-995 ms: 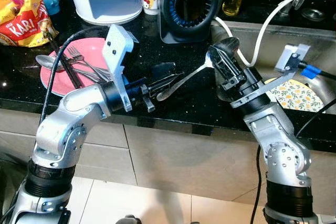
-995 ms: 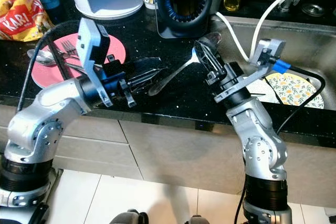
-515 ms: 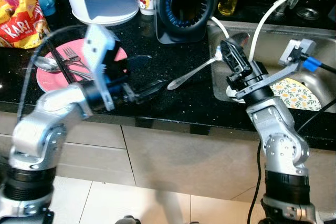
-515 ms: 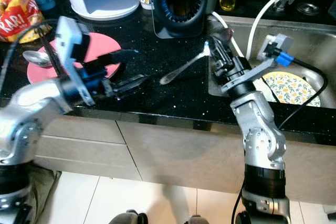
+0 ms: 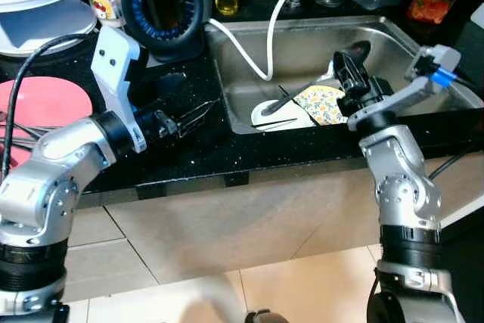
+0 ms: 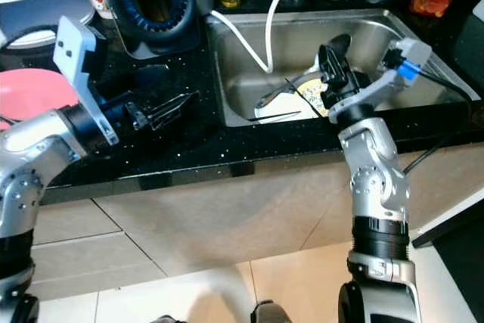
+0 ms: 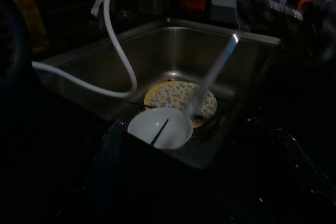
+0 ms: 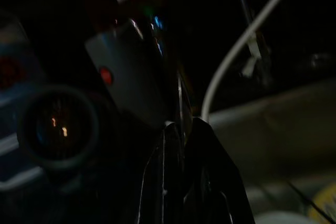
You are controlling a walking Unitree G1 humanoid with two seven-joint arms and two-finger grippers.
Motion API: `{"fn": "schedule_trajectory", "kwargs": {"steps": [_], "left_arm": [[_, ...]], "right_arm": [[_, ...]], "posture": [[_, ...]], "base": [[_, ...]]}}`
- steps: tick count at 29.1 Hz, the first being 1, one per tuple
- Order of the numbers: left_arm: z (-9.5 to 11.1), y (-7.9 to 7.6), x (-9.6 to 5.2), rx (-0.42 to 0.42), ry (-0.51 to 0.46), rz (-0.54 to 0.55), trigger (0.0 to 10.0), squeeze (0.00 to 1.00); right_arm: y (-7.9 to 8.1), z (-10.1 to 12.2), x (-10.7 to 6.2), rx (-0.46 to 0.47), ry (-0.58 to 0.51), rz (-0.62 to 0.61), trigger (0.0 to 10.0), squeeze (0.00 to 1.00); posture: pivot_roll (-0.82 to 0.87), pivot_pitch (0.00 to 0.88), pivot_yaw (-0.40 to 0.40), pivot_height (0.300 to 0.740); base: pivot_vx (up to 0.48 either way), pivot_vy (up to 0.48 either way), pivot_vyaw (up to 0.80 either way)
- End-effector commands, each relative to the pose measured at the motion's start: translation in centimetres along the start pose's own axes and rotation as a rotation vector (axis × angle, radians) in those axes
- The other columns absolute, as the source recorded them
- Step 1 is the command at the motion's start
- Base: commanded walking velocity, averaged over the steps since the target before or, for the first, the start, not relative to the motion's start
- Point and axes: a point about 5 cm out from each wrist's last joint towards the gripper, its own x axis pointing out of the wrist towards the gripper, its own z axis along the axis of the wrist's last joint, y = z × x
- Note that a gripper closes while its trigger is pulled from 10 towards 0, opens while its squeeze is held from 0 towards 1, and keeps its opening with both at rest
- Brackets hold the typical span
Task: Kitchen organization
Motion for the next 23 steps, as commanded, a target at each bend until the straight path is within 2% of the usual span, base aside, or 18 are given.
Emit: {"fn": "schedule_trajectory", "kwargs": {"steps": [1,5,7,8,11,13,18,19,20,23], "left_arm": [[-0.5,-0.8,0.2,-0.024,0.018,-0.021,10.0,0.00],[-0.7,-1.1,0.2,-0.029,0.032,-0.021,10.0,0.00],[-0.8,-1.5,-0.1,-0.034,0.048,-0.019,10.0,0.00],[-0.8,-1.5,-0.1,-0.034,0.048,-0.019,10.0,0.00],[-0.7,-1.9,-0.5,-0.032,0.054,-0.019,10.0,0.00],[-0.3,-2.0,-0.7,-0.029,0.058,-0.016,10.0,0.00],[0.2,-2.3,-1.0,-0.021,0.056,-0.016,10.0,0.00],[0.7,-2.6,-1.2,-0.007,0.055,-0.025,10.0,0.00],[0.7,-2.6,-1.2,-0.007,0.055,-0.025,10.0,0.00],[1.6,-2.9,-1.3,0.009,0.048,-0.038,10.0,0.00]], "right_arm": [[-0.3,0.6,0.6,-0.027,-0.049,-0.032,0.0,0.00],[0.2,0.2,1.4,-0.134,-0.027,-0.017,0.0,0.00],[0.8,-0.5,2.4,-0.257,0.013,-0.014,0.0,0.00],[0.8,-0.5,2.4,-0.257,0.013,-0.014,0.0,0.00],[0.2,-0.8,3.2,-0.452,0.074,-0.071,0.0,0.00],[-1.0,-0.9,3.8,-0.563,0.125,-0.146,0.0,0.00],[-1.2,-1.1,4.1,-0.634,0.156,-0.144,0.0,0.00],[-1.0,-1.7,4.4,-0.684,0.192,-0.118,0.0,0.00],[-1.0,-1.7,4.4,-0.684,0.192,-0.118,0.0,0.00],[-0.8,-2.8,4.7,-0.764,0.254,-0.087,0.0,0.00]], "posture": [[0.07,0.159,-0.027,0.740],[0.07,0.170,-0.029,0.740],[0.07,0.199,-0.033,0.740],[0.07,0.199,-0.033,0.740],[0.08,0.225,-0.044,0.740],[0.08,0.243,-0.049,0.740],[0.09,0.272,-0.054,0.740],[0.09,0.285,-0.058,0.740],[0.09,0.285,-0.058,0.740],[0.10,0.302,-0.058,0.740]], "base": [[0.000,0.000,0.00],[0.000,0.000,0.00],[0.000,0.000,0.00],[0.000,0.000,0.00],[0.000,0.000,0.00],[0.000,0.000,0.00],[0.000,0.000,0.00],[0.000,0.000,0.00],[0.000,0.000,0.00],[0.000,0.000,0.00]]}}
